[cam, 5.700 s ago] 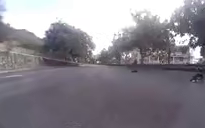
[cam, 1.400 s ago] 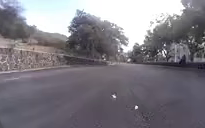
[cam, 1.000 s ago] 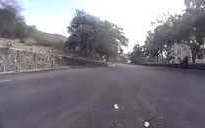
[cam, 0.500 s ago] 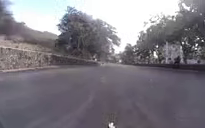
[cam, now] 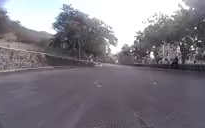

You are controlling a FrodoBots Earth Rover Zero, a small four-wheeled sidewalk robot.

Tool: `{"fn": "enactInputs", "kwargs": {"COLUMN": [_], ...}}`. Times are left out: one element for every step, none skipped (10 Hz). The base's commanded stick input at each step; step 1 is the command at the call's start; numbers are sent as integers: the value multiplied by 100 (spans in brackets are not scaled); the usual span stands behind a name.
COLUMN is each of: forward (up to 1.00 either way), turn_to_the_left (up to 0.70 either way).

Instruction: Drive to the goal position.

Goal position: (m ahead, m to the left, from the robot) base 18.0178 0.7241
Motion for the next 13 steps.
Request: {"fn": "enactInputs", "kwargs": {"forward": [85,85,85,85,85,85,85,85,85,100,100,100,100], "turn_to_the_left": [0,0,0,0,0,0,0,0,0,0,0,0,0]}}
